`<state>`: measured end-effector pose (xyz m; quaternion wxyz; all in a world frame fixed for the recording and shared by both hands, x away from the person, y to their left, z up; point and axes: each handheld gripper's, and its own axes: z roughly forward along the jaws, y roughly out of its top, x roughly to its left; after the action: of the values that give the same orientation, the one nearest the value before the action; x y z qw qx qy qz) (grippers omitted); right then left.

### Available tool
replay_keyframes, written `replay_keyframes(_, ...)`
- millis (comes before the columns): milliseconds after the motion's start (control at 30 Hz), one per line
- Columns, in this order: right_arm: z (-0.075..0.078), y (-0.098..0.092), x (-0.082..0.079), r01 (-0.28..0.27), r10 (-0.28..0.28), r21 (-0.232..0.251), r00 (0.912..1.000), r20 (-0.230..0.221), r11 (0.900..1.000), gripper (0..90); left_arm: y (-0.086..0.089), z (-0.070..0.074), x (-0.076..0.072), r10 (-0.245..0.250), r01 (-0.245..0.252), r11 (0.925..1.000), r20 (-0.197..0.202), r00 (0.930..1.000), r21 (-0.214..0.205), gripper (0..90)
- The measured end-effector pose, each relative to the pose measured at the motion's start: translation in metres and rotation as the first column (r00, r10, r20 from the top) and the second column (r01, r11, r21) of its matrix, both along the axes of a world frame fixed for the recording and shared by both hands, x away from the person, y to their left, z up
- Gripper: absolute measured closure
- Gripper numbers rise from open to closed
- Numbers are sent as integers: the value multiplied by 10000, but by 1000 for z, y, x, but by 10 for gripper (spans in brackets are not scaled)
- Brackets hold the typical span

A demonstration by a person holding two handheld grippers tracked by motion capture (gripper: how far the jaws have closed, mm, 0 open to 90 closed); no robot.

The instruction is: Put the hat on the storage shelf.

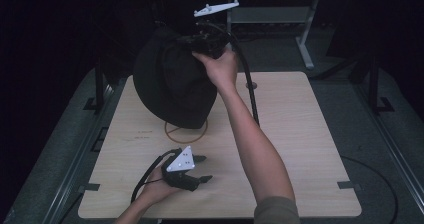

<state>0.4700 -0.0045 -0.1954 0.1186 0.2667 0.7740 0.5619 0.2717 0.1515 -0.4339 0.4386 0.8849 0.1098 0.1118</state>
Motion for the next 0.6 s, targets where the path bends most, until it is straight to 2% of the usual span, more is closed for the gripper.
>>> replay_keyframes(33,0,4,4,90,-88,-209,9999,82,9997,845,-1,0,-1,-15,15,10000,9,10000,-35,362)
replay_keyframes(167,0,23,26,382,-411,-719,9984,-396,9967,804,-4,-1,-4,-105,106,9999,37,9999,-11,362)
replay_keyframes(200,-1,25,30,446,-484,-838,9979,-436,9955,762,-5,-1,-4,-152,152,9999,41,9999,12,362)
replay_keyframes(233,-1,28,34,534,-575,-867,9973,-460,9948,682,-5,-1,-5,-161,161,9999,48,9999,9,362)
replay_keyframes(267,-1,28,37,668,-717,-784,9955,-616,9947,629,-5,-1,-5,-181,181,9998,59,9998,31,362)
replay_keyframes(467,1,14,33,444,-482,-589,9968,-642,9973,564,-8,-3,-6,-343,343,9993,24,9994,116,359)
replay_keyframes(600,-3,-6,26,473,-505,-433,9957,-771,9979,537,-11,-3,-9,-406,404,9989,78,9991,244,358)
